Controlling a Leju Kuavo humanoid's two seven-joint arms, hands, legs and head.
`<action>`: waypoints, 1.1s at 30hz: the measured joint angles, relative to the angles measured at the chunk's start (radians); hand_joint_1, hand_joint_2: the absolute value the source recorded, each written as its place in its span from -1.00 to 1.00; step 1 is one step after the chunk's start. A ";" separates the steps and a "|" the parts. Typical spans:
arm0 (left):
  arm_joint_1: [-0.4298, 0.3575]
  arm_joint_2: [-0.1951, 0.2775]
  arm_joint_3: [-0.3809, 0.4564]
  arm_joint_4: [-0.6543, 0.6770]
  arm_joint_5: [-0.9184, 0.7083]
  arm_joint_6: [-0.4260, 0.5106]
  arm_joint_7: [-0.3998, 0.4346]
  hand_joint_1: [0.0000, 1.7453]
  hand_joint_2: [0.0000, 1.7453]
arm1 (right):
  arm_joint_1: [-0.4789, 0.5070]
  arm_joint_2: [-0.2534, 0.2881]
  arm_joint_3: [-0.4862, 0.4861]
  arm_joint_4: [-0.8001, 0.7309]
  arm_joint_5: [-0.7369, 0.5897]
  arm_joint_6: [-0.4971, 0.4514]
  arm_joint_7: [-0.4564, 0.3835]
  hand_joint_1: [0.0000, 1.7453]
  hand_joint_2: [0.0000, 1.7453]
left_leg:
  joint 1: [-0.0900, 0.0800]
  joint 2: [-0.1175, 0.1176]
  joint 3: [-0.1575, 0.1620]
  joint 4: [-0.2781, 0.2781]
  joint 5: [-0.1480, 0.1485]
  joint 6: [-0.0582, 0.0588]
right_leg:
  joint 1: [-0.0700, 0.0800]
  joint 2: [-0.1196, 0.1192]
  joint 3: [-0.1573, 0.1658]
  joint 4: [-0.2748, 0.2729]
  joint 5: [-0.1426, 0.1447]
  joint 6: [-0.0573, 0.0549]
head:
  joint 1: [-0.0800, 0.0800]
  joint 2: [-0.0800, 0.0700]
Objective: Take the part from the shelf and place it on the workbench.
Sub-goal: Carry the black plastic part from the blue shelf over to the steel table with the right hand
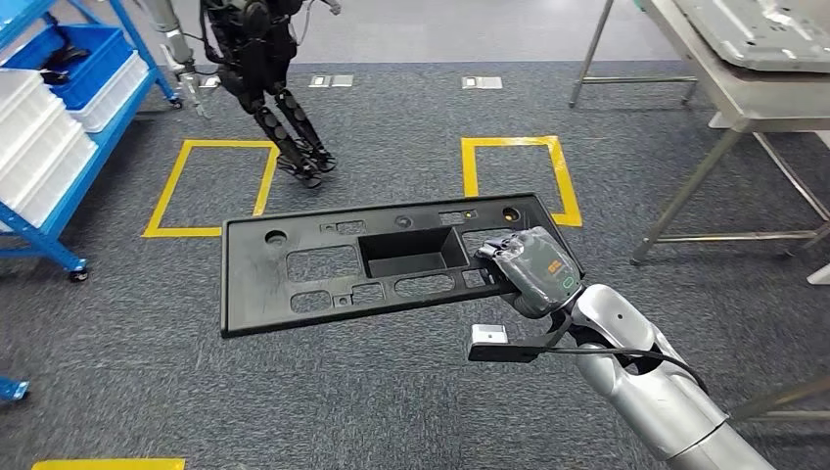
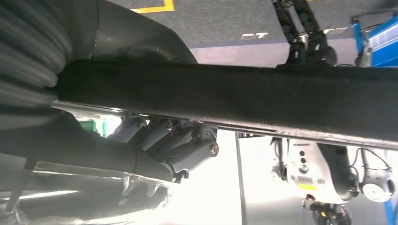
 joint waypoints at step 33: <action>0.001 0.000 0.000 0.000 -0.009 -0.001 -0.002 -1.00 1.00 | 0.027 0.013 -0.010 -0.003 0.014 0.001 0.003 0.90 1.00 | 0.005 -0.023 0.072 -0.142 0.079 0.016 | 0.005 0.030 -0.011 0.014 0.002 0.002 | -0.003 0.000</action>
